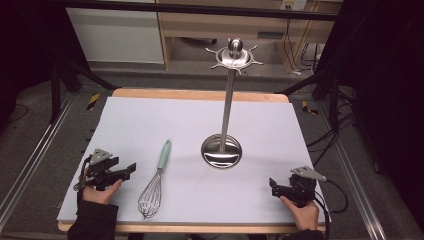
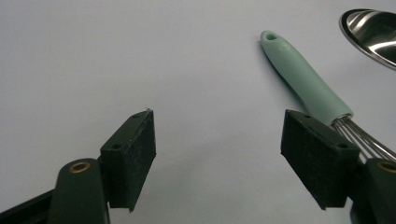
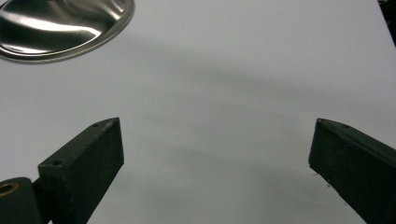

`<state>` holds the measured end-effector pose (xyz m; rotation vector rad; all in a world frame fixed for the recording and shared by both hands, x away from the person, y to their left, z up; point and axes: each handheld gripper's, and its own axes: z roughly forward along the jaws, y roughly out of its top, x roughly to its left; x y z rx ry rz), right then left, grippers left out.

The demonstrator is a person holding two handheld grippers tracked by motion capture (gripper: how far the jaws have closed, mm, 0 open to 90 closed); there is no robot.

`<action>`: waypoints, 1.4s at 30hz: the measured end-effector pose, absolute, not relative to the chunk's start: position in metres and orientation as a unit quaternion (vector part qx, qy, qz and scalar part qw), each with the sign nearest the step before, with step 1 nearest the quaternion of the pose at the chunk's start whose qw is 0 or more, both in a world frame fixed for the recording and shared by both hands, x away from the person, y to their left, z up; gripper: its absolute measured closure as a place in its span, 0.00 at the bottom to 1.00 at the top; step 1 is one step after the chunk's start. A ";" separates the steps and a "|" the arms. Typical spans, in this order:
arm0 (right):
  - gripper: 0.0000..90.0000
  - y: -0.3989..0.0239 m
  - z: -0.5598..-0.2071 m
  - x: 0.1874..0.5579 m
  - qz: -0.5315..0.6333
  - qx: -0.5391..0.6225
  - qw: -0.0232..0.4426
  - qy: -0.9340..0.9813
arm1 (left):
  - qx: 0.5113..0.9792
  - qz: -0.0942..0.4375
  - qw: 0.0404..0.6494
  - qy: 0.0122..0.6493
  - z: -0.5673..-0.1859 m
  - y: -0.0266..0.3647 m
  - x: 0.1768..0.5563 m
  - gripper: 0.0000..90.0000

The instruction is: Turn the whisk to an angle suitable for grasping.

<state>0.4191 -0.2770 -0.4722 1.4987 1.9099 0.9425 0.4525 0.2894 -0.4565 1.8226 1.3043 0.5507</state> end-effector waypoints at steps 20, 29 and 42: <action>0.08 -0.271 -0.472 0.417 0.323 0.554 0.269 0.719 | 0.737 0.202 0.416 0.492 -0.438 0.268 0.445 0.33; 0.08 -0.272 -0.472 0.417 0.321 0.557 0.271 0.716 | 0.744 0.202 0.414 0.484 -0.434 0.259 0.446 0.33; 0.07 -0.272 -0.471 0.416 0.319 0.557 0.271 0.718 | 0.756 0.195 0.410 0.472 -0.427 0.244 0.448 0.33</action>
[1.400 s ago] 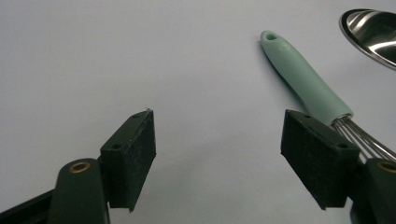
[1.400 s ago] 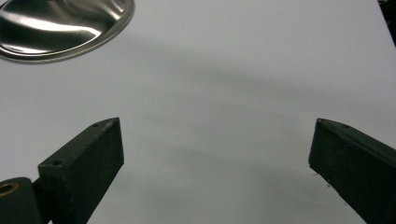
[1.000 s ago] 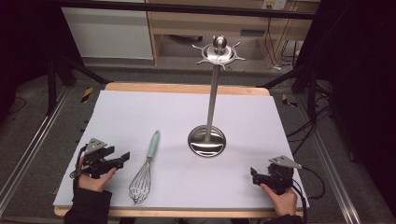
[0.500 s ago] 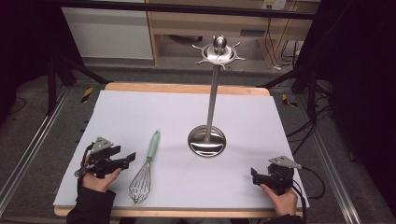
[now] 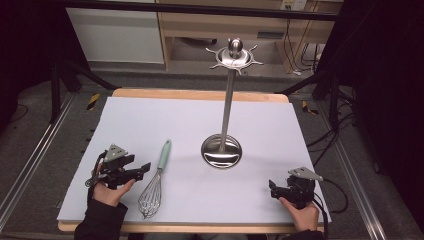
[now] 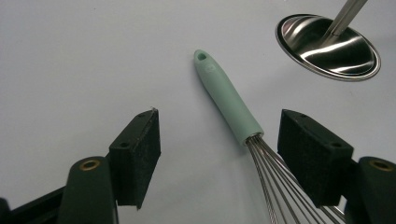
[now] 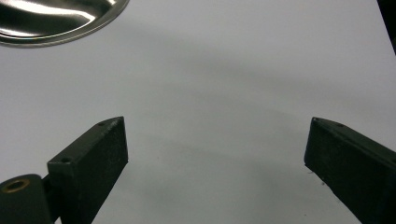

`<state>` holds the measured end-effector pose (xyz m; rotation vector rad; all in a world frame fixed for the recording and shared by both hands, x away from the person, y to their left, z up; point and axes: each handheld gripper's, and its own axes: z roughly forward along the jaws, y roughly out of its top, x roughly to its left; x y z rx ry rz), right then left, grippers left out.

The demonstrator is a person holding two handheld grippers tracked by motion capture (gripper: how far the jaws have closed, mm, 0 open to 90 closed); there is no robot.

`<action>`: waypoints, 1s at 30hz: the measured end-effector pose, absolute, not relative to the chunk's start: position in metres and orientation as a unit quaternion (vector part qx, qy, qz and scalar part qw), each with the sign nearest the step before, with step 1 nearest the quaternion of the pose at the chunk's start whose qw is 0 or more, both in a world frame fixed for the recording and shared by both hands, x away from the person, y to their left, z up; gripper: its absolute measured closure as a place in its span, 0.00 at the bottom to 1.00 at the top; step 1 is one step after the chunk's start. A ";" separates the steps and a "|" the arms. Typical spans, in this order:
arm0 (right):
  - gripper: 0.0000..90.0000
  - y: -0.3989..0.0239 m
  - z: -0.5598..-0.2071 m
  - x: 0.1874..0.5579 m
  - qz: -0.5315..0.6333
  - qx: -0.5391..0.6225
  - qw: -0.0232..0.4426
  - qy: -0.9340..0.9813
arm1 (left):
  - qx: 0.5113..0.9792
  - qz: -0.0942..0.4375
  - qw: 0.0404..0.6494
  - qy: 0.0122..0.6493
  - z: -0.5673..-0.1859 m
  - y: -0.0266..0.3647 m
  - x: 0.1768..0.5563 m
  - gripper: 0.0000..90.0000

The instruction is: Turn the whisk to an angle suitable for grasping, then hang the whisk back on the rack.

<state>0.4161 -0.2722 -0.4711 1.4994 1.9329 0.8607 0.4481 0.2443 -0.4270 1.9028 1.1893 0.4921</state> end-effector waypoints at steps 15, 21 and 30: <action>0.07 -0.272 -0.471 0.416 0.321 0.555 0.268 0.719 | 0.774 0.187 0.400 0.454 -0.417 0.227 0.448 0.31; 0.07 -0.272 -0.471 0.416 0.321 0.556 0.268 0.718 | 0.782 0.181 0.389 0.453 -0.415 0.222 0.451 0.31; 0.07 -0.272 -0.472 0.416 0.320 0.554 0.267 0.721 | 0.794 0.174 0.372 0.448 -0.411 0.210 0.457 0.31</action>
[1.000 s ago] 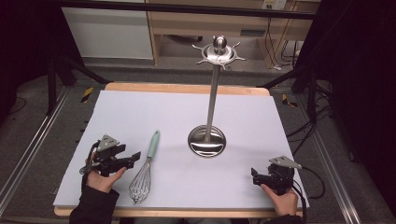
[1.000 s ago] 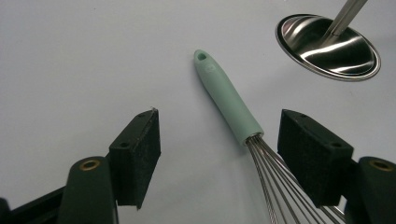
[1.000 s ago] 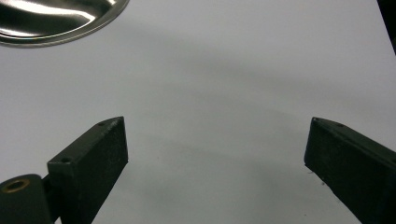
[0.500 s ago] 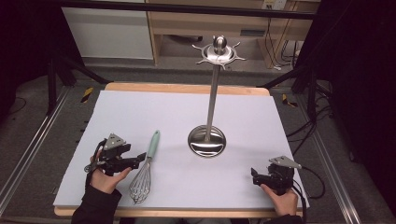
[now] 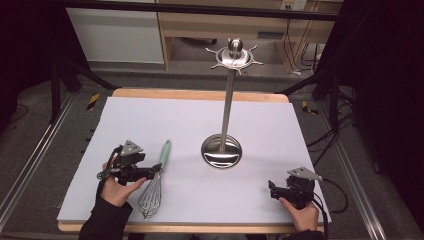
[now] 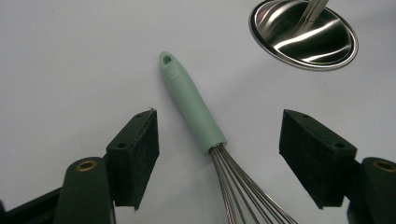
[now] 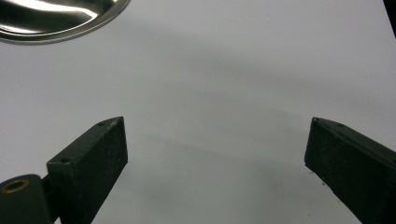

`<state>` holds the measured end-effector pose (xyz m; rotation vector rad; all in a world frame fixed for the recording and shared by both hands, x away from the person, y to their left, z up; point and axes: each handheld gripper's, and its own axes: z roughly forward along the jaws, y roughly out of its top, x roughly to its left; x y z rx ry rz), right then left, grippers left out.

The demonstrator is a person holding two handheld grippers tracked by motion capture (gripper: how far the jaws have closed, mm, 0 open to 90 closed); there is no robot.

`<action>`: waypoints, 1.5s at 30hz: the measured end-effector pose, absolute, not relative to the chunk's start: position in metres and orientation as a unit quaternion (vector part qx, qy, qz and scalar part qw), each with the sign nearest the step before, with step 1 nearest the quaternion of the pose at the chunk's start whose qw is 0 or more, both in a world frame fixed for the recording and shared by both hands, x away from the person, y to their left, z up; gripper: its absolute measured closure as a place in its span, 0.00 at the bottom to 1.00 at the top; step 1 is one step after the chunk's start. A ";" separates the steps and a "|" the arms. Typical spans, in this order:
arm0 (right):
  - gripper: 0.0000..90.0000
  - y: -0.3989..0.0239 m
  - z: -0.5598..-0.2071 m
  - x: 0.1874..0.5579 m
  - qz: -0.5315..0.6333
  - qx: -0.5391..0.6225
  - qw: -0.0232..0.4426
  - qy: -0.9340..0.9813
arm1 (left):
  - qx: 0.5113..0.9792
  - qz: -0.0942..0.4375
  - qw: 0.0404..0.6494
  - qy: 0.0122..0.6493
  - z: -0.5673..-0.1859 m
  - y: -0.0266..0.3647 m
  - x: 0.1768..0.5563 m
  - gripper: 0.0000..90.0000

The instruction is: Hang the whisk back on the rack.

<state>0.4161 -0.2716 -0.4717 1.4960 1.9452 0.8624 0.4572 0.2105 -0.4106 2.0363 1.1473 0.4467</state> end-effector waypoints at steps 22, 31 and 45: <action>0.07 -0.272 -0.472 0.418 0.325 0.553 0.252 0.725 | 0.820 0.152 0.316 0.453 -0.415 0.196 0.477 0.31; 0.07 -0.272 -0.473 0.418 0.321 0.554 0.252 0.726 | 0.824 0.137 0.294 0.464 -0.422 0.195 0.483 0.33; 0.07 -0.271 -0.473 0.418 0.319 0.554 0.250 0.727 | 0.833 0.115 0.265 0.471 -0.436 0.188 0.489 0.40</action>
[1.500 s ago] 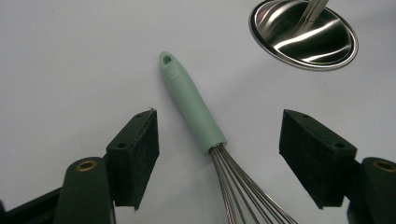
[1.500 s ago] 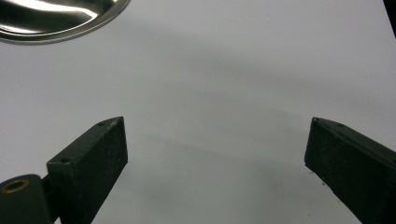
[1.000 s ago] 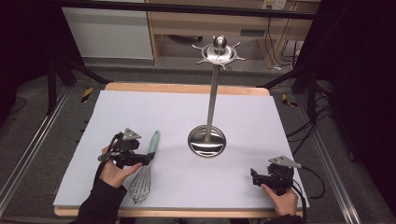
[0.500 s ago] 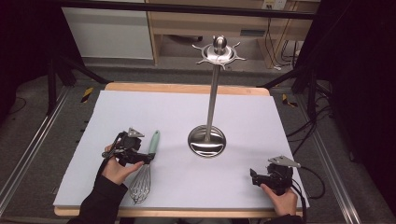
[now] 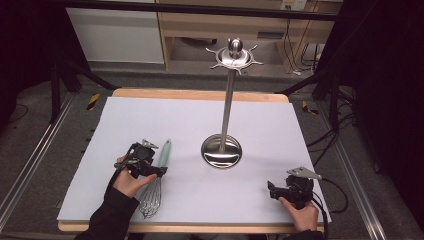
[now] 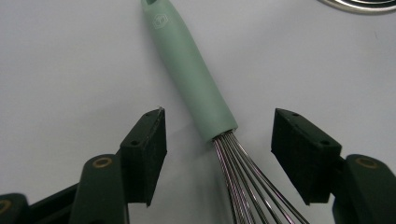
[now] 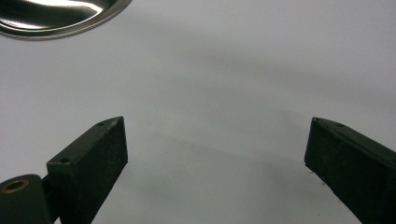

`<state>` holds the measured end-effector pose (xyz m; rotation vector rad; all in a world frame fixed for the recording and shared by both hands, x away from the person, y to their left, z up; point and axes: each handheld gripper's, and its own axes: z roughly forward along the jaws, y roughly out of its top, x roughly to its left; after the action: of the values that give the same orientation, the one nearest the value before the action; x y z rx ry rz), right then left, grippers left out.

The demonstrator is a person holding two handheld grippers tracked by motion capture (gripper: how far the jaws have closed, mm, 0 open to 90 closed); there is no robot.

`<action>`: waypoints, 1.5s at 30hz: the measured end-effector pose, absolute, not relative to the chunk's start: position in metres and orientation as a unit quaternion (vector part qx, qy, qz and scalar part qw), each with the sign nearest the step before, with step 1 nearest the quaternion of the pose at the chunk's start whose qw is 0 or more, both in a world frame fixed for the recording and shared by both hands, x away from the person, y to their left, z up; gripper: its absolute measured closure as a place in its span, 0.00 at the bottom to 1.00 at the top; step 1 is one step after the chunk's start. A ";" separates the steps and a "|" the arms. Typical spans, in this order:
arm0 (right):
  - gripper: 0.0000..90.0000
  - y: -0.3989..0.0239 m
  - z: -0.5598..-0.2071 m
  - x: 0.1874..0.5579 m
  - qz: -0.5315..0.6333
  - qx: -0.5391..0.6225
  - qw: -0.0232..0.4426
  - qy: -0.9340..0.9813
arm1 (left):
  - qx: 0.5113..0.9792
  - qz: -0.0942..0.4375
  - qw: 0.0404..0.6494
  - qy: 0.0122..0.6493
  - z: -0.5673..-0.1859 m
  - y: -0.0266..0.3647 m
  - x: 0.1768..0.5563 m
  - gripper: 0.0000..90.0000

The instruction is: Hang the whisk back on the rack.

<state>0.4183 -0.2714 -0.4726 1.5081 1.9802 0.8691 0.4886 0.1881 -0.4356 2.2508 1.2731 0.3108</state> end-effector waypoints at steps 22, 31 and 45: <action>0.07 -0.271 -0.473 0.419 0.318 0.554 0.247 0.729 | 0.835 0.066 0.245 0.488 -0.450 0.188 0.498 0.58; 0.07 -0.271 -0.473 0.419 0.317 0.554 0.247 0.729 | 0.828 0.057 0.242 0.503 -0.453 0.186 0.502 0.63; 0.07 -0.270 -0.473 0.419 0.317 0.554 0.245 0.729 | 0.806 0.047 0.246 0.536 -0.453 0.189 0.504 0.74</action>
<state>0.4195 -0.2704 -0.4734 1.5128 1.9909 0.8660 0.5044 0.1885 -0.4530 2.2001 1.4626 0.1288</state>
